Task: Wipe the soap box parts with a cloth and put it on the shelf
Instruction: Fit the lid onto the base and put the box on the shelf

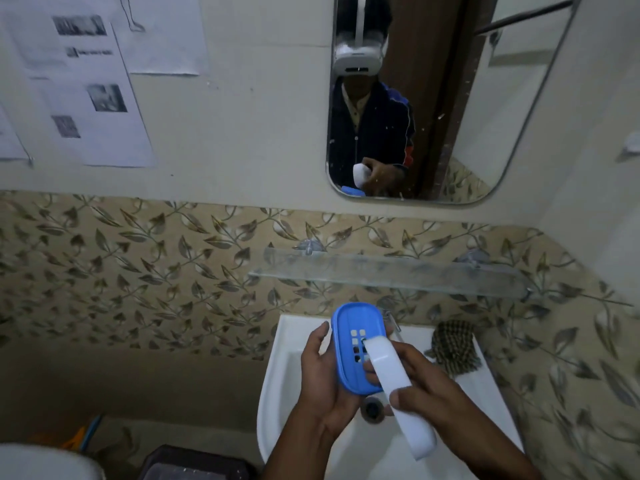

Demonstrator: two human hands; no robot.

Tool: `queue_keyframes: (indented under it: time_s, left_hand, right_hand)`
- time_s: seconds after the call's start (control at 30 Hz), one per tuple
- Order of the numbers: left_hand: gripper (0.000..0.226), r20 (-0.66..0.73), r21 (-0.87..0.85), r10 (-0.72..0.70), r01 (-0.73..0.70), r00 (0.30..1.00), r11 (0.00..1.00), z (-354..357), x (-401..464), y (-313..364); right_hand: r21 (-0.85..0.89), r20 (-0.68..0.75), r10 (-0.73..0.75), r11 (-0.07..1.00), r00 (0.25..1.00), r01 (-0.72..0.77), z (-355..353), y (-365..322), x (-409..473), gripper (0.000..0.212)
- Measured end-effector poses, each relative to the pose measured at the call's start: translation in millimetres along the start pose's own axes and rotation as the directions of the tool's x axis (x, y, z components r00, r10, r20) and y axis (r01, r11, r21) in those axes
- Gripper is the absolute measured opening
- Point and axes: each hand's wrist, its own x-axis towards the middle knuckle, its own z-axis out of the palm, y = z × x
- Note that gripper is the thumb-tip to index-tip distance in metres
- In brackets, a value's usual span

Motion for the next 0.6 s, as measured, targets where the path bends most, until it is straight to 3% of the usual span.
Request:
queue_keyframes:
  time_s: [0.3,0.43,0.47,0.53,0.6]
  left_hand:
    - [0.081,0.009,0.030,0.033,-0.033,0.999,0.999,47,-5,-14]
    - [0.075,-0.018,-0.027,0.086,-0.086,0.996,0.996,65,-3,-25]
    - [0.074,-0.015,-0.054,0.106,-0.106,0.994,0.993,70,-2,-27]
    - [0.066,-0.021,-0.082,0.154,-0.155,0.988,0.985,78,0,-29]
    - [0.060,-0.029,-0.084,0.208,-0.210,0.978,0.974,88,2,-30]
  right_hand:
    - [0.052,-0.035,-0.106,0.993,0.994,0.108,-20,-13,-30,0.062]
    - [0.073,-0.188,-0.169,0.980,0.968,0.185,-28,-37,-37,0.053]
    - [0.005,-0.239,-0.226,0.972,0.945,0.234,-30,-46,-36,0.055]
    - [-0.310,-0.296,-0.362,0.912,0.884,0.270,-36,-61,-30,0.065]
    - [-0.642,-0.297,-0.484,0.739,0.823,0.203,-39,-71,-17,0.071]
